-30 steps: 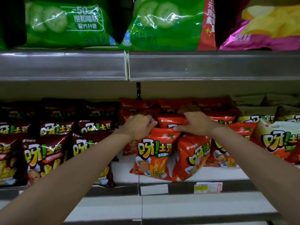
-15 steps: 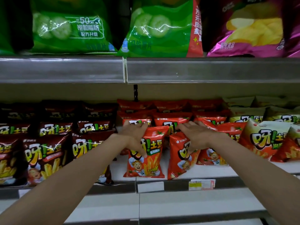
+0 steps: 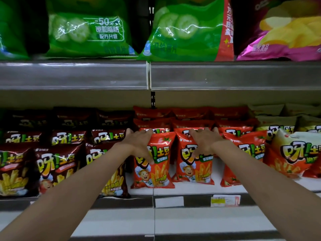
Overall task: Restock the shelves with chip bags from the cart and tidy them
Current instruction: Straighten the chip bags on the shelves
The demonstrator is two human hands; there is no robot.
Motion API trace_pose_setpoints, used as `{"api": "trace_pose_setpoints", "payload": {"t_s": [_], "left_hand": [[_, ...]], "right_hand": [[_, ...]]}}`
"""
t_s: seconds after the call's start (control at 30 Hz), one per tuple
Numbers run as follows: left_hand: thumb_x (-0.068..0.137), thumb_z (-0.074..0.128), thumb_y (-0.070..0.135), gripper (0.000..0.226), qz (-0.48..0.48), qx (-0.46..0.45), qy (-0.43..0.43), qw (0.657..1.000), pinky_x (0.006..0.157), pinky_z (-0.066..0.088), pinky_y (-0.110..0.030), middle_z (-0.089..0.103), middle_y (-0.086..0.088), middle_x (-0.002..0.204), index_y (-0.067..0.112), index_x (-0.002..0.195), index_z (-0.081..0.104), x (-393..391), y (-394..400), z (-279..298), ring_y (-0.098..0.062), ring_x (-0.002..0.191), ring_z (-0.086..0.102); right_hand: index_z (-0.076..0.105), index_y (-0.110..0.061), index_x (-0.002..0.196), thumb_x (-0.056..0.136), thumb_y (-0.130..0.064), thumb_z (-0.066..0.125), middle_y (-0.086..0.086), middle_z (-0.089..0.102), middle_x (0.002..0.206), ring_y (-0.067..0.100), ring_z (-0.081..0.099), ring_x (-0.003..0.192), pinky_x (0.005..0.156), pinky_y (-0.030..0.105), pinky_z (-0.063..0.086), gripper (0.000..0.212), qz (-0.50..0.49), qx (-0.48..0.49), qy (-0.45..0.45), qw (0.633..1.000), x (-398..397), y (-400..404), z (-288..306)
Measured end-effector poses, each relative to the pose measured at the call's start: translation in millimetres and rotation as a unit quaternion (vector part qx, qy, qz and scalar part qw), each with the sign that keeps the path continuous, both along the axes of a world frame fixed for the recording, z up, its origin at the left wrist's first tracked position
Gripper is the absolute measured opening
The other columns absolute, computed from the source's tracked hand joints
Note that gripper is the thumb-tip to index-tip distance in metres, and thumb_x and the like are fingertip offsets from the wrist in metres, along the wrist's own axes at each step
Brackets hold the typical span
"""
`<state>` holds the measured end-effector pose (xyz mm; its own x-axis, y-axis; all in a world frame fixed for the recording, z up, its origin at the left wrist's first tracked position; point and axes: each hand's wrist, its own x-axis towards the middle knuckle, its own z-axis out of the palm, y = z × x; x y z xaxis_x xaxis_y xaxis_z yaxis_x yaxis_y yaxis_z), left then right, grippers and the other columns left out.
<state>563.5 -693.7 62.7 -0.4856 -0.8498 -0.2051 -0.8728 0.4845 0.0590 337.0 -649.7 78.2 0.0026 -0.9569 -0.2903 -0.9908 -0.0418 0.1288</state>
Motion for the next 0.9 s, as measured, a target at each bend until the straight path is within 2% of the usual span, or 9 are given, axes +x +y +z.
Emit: {"api": "trace_pose_setpoints", "payload": {"t_s": [0.17, 0.33, 0.5, 0.6, 0.67, 0.73, 0.8, 0.9], "left_hand": [[0.068, 0.077, 0.056, 0.096, -0.004, -0.023, 0.001, 1.0, 0.109, 0.017, -0.043, 0.043, -0.001, 0.137, 0.019, 0.14, 0.025, -4.7, 5.2, -5.9, -0.021, 0.129, 0.038], [0.068, 0.077, 0.056, 0.104, -0.004, -0.039, -0.009, 0.999, 0.113, 0.011, -0.048, 0.042, -0.007, 0.14, 0.016, 0.145, 0.02, -11.0, 10.2, -0.4, -0.024, 0.134, 0.034], [0.065, 0.078, 0.059, 0.111, 0.014, -0.081, -0.014, 0.997, 0.116, 0.003, -0.056, 0.03, -0.011, 0.144, 0.013, 0.146, 0.018, -14.3, 24.3, 6.2, -0.029, 0.139, 0.023], [0.07, 0.075, 0.058, 0.095, 0.03, -0.123, 0.044, 0.991, 0.118, 0.005, -0.053, 0.03, -0.011, 0.142, 0.016, 0.141, 0.028, -12.0, 39.9, 12.2, -0.028, 0.137, 0.024], [0.078, 0.069, 0.055, 0.08, 0.029, -0.144, 0.082, 0.986, 0.117, 0.015, -0.049, 0.032, -0.011, 0.14, 0.017, 0.139, 0.033, -9.2, 52.4, 14.2, -0.027, 0.133, 0.028], [0.084, 0.066, 0.048, 0.066, 0.039, -0.114, 0.146, 0.982, 0.11, 0.03, -0.044, 0.034, -0.01, 0.136, 0.016, 0.135, 0.038, -3.0, 65.0, 14.2, -0.027, 0.129, 0.035], [0.087, 0.066, 0.04, 0.056, 0.064, -0.044, 0.237, 0.968, 0.102, 0.039, -0.037, 0.036, -0.01, 0.134, 0.014, 0.131, 0.043, 4.7, 78.3, 15.3, -0.027, 0.124, 0.041], [0.088, 0.067, 0.033, 0.044, 0.068, -0.005, 0.276, 0.959, 0.09, 0.039, -0.026, 0.039, -0.009, 0.122, 0.014, 0.124, 0.051, 20.9, 99.6, 18.7, -0.026, 0.115, 0.049]], "right_hand": [[0.011, -0.019, 0.151, 0.083, -0.041, 0.07, 0.013, 0.014, 0.156, 0.032, 0.006, 0.146, 0.115, 0.054, 0.014, 0.093, -0.031, 0.013, -0.033, 0.999, -3.9, 7.7, -8.1], [0.011, -0.019, 0.15, 0.08, -0.046, 0.072, 0.013, 0.009, 0.153, 0.03, 0.008, 0.144, 0.115, 0.051, 0.016, 0.097, -0.041, -0.014, -0.028, 0.999, -0.6, 15.4, -1.9], [0.005, -0.021, 0.152, 0.082, -0.046, 0.069, 0.01, 0.014, 0.15, 0.028, 0.011, 0.142, 0.117, 0.048, 0.012, 0.098, -0.023, -0.086, -0.059, 0.994, 11.2, 34.5, 3.1], [0.009, -0.018, 0.152, 0.086, -0.044, 0.066, 0.01, 0.017, 0.15, 0.028, 0.014, 0.141, 0.116, 0.047, 0.016, 0.091, -0.008, -0.129, -0.089, 0.988, 22.3, 53.9, 4.9], [0.013, -0.017, 0.152, 0.087, -0.043, 0.065, 0.01, 0.017, 0.152, 0.028, 0.013, 0.142, 0.114, 0.048, 0.019, 0.087, -0.009, -0.143, -0.116, 0.983, 30.5, 69.9, 8.7], [0.016, -0.017, 0.151, 0.088, -0.042, 0.064, 0.01, 0.016, 0.154, 0.029, 0.011, 0.144, 0.114, 0.051, 0.021, 0.083, -0.021, -0.139, -0.157, 0.978, 39.5, 86.0, 12.4], [0.021, -0.018, 0.149, 0.088, -0.042, 0.065, 0.009, 0.019, 0.152, 0.028, 0.015, 0.141, 0.113, 0.051, 0.025, 0.079, -0.02, -0.14, -0.185, 0.972, 48.8, 100.1, 14.8], [0.024, -0.02, 0.148, 0.088, -0.041, 0.065, 0.006, 0.025, 0.147, 0.025, 0.021, 0.138, 0.111, 0.046, 0.03, 0.076, -0.001, -0.136, -0.218, 0.966, 68.7, 114.6, 18.9]]}}
